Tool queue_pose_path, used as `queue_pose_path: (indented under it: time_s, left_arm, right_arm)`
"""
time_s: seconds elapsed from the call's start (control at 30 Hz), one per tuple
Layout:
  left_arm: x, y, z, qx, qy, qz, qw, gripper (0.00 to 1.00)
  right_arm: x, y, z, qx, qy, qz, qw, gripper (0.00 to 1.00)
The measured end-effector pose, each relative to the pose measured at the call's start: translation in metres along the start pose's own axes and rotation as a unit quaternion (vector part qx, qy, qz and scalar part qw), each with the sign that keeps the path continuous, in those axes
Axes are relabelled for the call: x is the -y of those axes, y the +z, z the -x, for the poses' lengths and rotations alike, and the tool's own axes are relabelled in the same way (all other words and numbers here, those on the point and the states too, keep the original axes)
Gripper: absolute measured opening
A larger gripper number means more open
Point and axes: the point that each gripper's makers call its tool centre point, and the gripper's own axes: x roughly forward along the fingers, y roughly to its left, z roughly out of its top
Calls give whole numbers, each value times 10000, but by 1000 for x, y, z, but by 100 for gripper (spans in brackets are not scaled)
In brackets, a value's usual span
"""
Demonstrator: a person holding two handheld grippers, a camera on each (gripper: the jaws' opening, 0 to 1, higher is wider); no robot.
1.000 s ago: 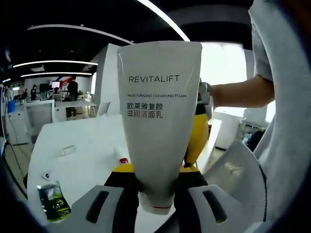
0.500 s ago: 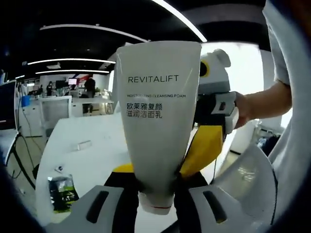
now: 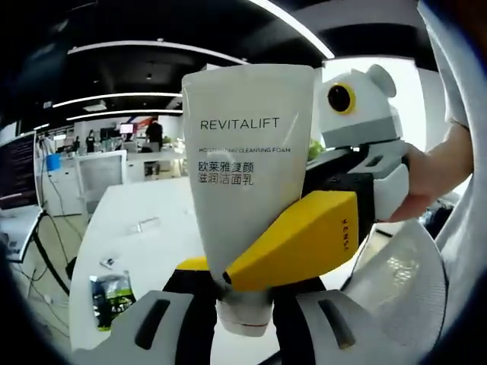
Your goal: Arrange the skincare products in the storage area until every visible bottle or jar stands upright without overlapping.
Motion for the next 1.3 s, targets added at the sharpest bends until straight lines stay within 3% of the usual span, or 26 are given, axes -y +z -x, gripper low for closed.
queue_pose_path:
  time_s: [0.27,0.47,0.6,0.67,0.73,1.0,1.17,1.3]
  left_arm:
    - [-5,-2,0,-59,176,-42,9998,24]
    - [-11,-6,0,-179,333,-33,9993,24]
    - [-12,-10,-2,-302,454,-187,9983,24]
    - [-14,-12,-3,-405,568,-369,9969,24]
    - [-15,-13,-4,-446,636,-385,9962,25]
    - [-25,-15,-1,-502,970,-653,9919,27]
    - [-25,-13,-1,-453,1002,-717,9913,30]
    - [-24,-13,-2,-441,961,-736,9917,31]
  right_arm:
    - [4,0,-4,-91,-291,18,9995,22]
    - [5,18,-1,247,-542,-79,9982,20]
    - [10,22,-2,294,-746,-84,9967,19]
    - [12,23,-3,368,-851,-319,9952,14]
    - [16,21,-4,335,-1043,-282,9936,12]
    - [18,20,-8,290,-1147,-157,9929,5]
    - [20,21,-7,298,-1021,-160,9942,3]
    - [17,20,-6,197,-860,74,9961,2]
